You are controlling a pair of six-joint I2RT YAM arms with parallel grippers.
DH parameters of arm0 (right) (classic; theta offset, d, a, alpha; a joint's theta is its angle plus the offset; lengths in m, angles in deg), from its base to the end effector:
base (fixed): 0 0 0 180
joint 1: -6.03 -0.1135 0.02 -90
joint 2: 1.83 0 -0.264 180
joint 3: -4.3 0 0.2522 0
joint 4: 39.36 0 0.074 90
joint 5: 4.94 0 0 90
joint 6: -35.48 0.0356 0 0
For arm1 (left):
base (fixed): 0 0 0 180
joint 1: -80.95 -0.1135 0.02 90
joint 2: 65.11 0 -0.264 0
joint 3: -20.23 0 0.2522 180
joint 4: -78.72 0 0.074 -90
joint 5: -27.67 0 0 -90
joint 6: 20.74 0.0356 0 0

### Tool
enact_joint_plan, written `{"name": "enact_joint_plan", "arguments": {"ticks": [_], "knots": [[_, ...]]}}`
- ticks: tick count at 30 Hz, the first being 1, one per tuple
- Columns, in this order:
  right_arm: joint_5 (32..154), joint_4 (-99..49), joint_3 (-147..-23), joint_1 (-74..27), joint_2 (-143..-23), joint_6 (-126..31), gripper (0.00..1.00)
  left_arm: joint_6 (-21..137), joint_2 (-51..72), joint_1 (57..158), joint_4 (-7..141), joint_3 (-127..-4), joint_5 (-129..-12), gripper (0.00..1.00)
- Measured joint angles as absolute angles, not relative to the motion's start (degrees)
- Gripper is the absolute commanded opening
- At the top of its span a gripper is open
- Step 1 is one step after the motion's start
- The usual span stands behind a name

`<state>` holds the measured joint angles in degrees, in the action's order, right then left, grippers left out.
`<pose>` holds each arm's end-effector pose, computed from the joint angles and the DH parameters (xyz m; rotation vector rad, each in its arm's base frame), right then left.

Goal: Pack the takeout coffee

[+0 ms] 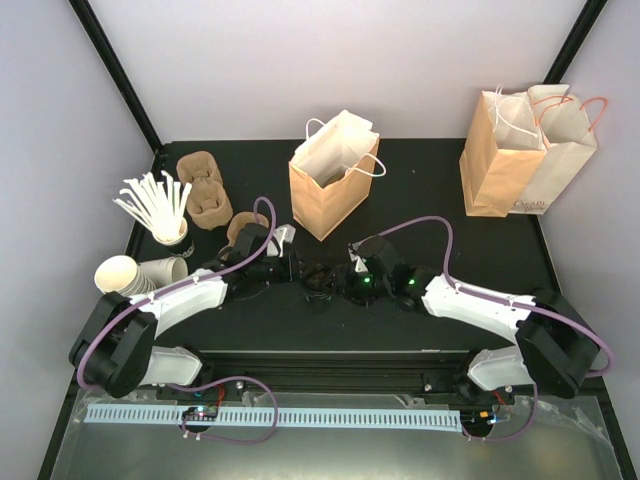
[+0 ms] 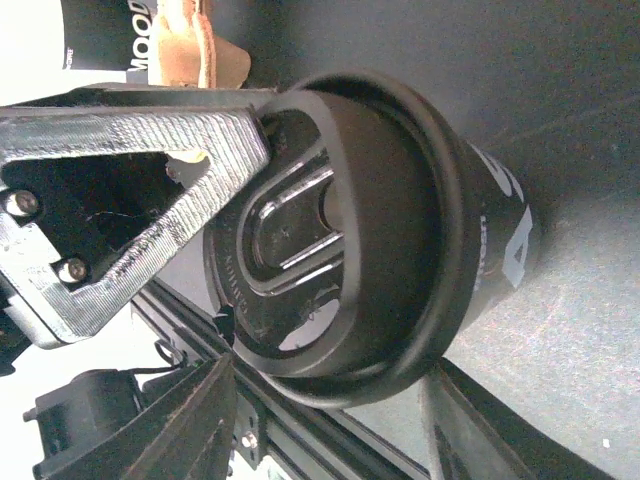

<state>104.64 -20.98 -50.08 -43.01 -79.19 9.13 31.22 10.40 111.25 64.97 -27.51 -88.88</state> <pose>0.1713 0.2156 0.2016 0.1325 2.6656 1.2554 0.2133 -0.1431 0.1814 0.0948 2.4756 -1.1039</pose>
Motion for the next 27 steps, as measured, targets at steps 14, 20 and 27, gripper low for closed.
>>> {"name": "enact_joint_plan", "arguments": {"ticks": [14,20,27], "knots": [[101.01,-6.90,-56.63,-42.70,-75.80,-5.79,0.84,31.88,10.25,111.58,64.16,-27.51,-90.21,0.35],[98.17,2.52,-65.33,-42.70,-77.48,-24.28,0.93,32.03,8.65,111.82,62.57,-27.31,-91.09,0.35],[99.37,4.18,-68.02,-42.75,-81.75,-45.53,1.00,32.16,8.35,111.95,62.04,-27.10,-91.48,0.35]]}}
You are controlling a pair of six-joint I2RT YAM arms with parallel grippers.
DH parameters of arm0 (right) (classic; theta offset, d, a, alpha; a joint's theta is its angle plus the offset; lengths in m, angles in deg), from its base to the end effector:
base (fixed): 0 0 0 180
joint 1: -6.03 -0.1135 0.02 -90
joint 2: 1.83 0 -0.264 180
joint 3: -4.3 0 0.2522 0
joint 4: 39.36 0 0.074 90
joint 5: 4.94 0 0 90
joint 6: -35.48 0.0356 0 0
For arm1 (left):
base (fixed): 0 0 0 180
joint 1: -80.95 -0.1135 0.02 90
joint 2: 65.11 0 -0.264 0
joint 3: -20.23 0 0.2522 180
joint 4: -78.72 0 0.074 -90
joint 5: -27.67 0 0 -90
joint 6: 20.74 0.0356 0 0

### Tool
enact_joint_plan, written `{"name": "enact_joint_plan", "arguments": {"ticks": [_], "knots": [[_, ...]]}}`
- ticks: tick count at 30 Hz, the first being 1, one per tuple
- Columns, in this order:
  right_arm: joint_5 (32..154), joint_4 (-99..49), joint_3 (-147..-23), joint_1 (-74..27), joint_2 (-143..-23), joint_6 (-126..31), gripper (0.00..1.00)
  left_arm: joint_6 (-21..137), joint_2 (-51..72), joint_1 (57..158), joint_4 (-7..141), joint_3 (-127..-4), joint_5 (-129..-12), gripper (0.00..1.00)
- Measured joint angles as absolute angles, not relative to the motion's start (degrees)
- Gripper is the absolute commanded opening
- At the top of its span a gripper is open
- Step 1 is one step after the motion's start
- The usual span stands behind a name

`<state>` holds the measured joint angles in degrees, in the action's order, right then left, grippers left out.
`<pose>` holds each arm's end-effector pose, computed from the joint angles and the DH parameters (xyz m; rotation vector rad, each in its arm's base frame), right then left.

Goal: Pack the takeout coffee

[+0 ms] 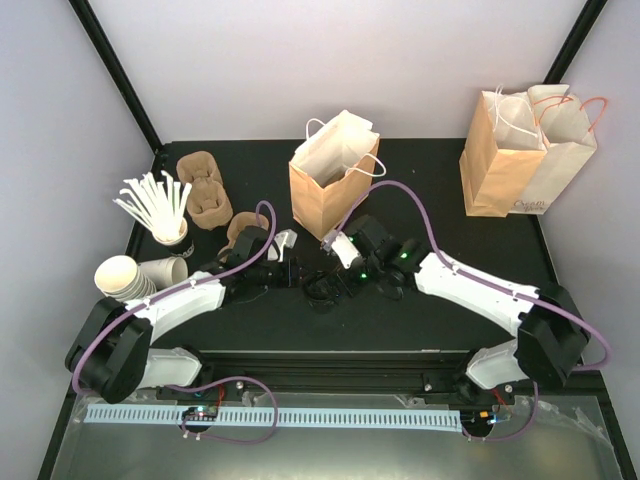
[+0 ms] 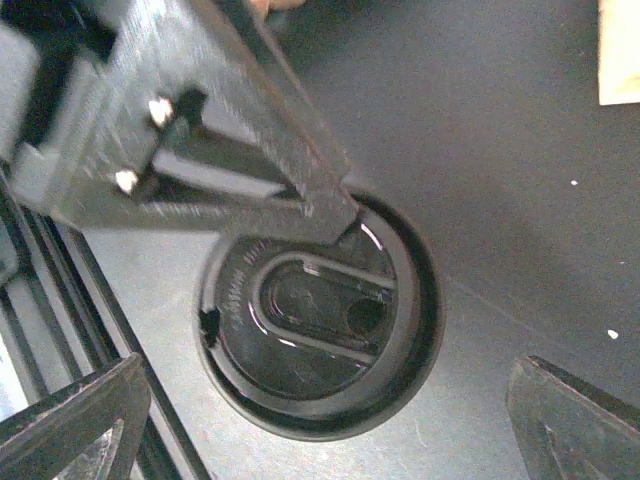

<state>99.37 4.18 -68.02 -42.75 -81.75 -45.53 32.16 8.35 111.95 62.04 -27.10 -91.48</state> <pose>0.1857 0.2253 0.2556 -0.9821 2.3791 0.7207 0.2040 -0.1428 0.1841 0.1499 2.5016 -1.1455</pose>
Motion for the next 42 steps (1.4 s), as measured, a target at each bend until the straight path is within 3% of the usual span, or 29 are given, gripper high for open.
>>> {"name": "enact_joint_plan", "arguments": {"ticks": [10,12,13,17,18,23,36,42], "knots": [[97.36,2.28,-70.43,-42.68,-83.91,-62.23,1.00,32.18,7.97,111.95,62.02,-26.81,-91.57,0.36],[96.37,-1.00,-69.97,-42.68,-79.95,-64.48,0.88,32.20,7.95,111.95,61.89,-26.81,-91.57,0.37],[96.24,-1.48,-69.97,-42.68,-79.47,-64.70,0.72,32.20,7.95,111.95,61.82,-26.81,-91.57,0.37],[98.32,-6.97,-70.14,-42.61,-77.11,-68.02,0.99,32.20,7.84,111.95,61.74,-26.81,-91.57,0.37],[99.67,-6.53,-70.84,-42.51,-77.68,-69.44,1.00,32.23,7.75,111.95,61.71,-26.81,-91.55,0.37],[106.56,-2.01,-78.36,-41.11,-83.65,-76.72,1.00,32.44,7.62,111.95,61.30,-26.81,-91.55,0.38],[109.44,4.73,-72.63,-37.92,-83.67,-95.34,1.00,33.23,7.62,111.95,61.30,-26.81,-91.57,0.38],[109.97,8.09,-75.61,-37.87,-89.18,-98.20,0.98,33.32,7.62,111.95,61.32,-26.81,-91.66,0.38]]}}
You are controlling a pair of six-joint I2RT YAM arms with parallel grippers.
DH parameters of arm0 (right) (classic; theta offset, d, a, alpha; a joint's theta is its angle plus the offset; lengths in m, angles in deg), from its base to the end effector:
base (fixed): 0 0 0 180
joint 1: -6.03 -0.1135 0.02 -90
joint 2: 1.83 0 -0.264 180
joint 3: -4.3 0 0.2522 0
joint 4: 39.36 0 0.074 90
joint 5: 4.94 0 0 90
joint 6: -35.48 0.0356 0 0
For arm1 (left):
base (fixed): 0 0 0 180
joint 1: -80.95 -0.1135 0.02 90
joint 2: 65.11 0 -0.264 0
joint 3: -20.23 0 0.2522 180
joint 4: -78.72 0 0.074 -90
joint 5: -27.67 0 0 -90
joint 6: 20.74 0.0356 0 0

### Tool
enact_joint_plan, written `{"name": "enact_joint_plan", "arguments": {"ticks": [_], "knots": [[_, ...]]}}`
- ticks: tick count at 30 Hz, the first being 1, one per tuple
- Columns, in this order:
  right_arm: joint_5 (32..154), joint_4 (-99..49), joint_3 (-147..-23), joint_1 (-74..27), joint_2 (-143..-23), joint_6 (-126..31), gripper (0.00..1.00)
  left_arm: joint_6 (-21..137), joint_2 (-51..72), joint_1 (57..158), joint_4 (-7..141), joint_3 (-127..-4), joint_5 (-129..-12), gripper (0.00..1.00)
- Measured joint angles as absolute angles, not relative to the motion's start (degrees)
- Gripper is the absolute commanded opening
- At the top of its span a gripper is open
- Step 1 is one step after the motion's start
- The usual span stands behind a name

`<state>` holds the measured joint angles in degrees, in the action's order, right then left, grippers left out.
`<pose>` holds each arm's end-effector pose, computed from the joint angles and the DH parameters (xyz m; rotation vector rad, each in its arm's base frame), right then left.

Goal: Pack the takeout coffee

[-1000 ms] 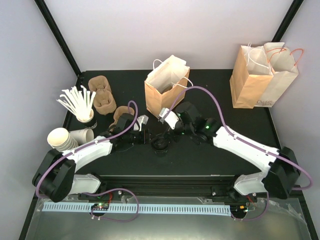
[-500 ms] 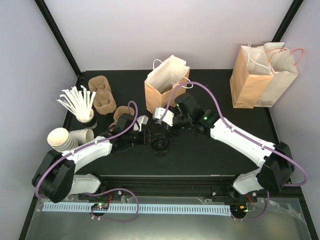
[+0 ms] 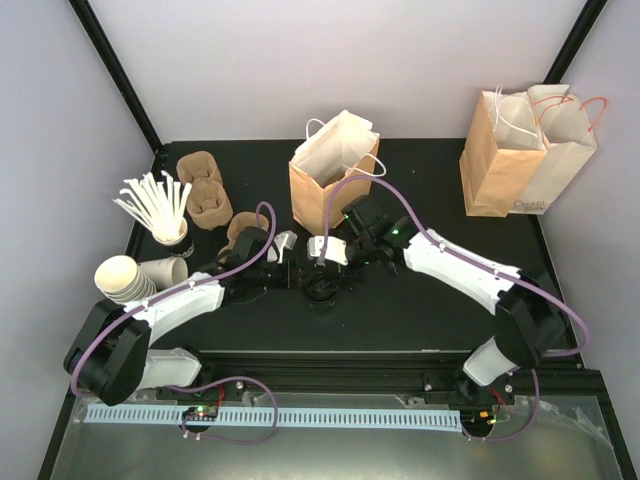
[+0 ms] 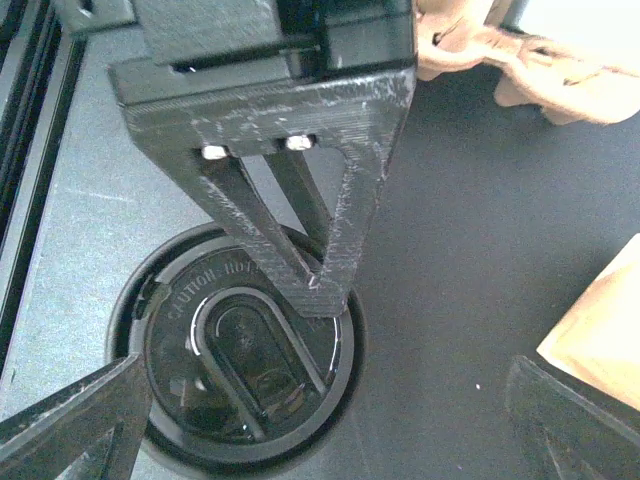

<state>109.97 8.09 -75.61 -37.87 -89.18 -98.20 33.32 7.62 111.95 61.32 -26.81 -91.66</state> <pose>0.2195 0.2320 0.2576 -1.8402 1.6694 0.5489 0.2015 -0.1414 0.1845 0.1752 2.4999 -1.1394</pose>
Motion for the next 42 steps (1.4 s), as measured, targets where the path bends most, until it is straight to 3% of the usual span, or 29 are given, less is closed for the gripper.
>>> {"name": "enact_joint_plan", "arguments": {"ticks": [25,42], "knots": [[112.50,13.14,-77.81,-40.01,-95.32,-97.90,1.00,33.71,7.75,111.93,61.28,-26.83,-92.35,0.38],[112.02,12.59,-77.79,-40.67,-96.54,-96.32,0.83,33.76,7.78,111.95,60.86,-26.83,-92.40,0.38]]}}
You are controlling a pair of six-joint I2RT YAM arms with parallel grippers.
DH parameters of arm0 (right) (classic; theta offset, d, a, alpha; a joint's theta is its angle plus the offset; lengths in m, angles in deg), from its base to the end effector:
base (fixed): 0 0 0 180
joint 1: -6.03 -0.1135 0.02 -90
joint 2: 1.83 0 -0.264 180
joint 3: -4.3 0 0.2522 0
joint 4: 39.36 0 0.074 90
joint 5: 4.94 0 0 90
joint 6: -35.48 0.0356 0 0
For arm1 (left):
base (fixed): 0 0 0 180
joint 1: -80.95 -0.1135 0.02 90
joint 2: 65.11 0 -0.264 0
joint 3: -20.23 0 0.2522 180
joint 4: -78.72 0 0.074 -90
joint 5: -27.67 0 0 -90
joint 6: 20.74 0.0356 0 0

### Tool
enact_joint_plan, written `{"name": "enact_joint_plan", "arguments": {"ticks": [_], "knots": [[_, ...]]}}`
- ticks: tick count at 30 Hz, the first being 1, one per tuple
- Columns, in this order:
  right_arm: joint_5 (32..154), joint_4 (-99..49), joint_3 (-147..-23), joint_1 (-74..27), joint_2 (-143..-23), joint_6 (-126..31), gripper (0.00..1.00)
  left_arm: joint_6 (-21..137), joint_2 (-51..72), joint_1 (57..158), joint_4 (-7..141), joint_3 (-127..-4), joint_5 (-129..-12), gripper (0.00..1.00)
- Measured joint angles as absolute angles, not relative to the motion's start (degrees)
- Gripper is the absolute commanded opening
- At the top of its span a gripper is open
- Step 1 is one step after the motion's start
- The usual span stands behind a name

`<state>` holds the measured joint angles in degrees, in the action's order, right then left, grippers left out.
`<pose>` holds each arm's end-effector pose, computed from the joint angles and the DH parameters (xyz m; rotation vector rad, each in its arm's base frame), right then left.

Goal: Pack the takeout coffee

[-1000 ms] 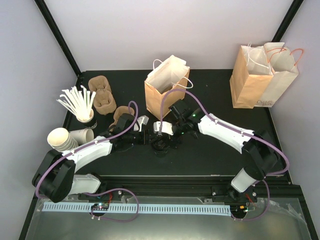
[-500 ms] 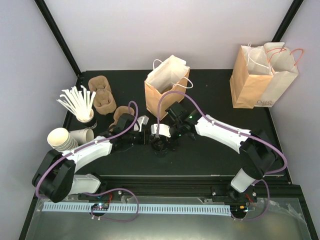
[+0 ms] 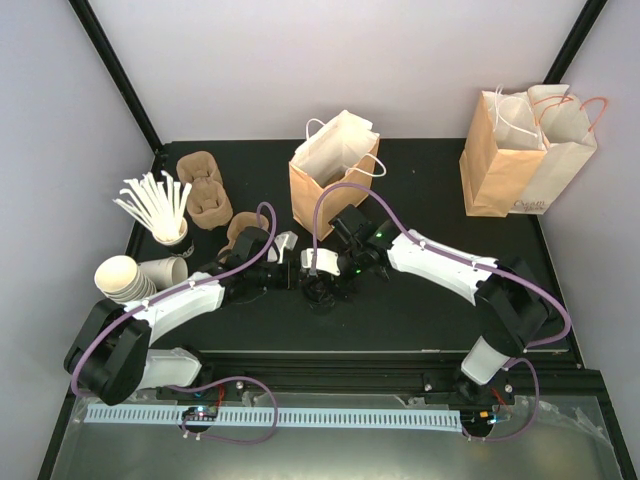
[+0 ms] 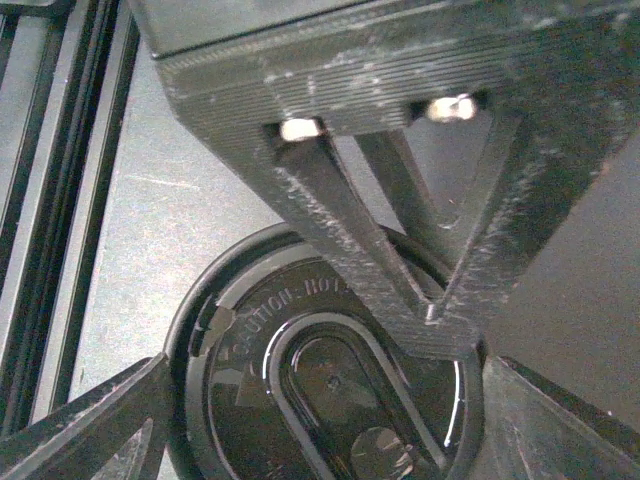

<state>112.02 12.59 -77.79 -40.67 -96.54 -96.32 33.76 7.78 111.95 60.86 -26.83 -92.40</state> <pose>0.2168 0.2536 0.2260 -1.9487 1.7954 0.6592 0.2009 -0.1415 0.1835 0.1888 2.5093 -1.1478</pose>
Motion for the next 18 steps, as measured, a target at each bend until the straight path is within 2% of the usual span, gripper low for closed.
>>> {"name": "enact_joint_plan", "arguments": {"ticks": [5,18], "knots": [[111.56,12.18,-77.79,-40.74,-96.63,-96.08,0.77,33.78,7.78,111.95,60.73,-26.83,-92.62,0.38],[110.03,11.02,-76.92,-41.67,-96.04,-94.64,0.77,34.17,7.78,111.93,60.71,-26.83,-92.68,0.39]]}}
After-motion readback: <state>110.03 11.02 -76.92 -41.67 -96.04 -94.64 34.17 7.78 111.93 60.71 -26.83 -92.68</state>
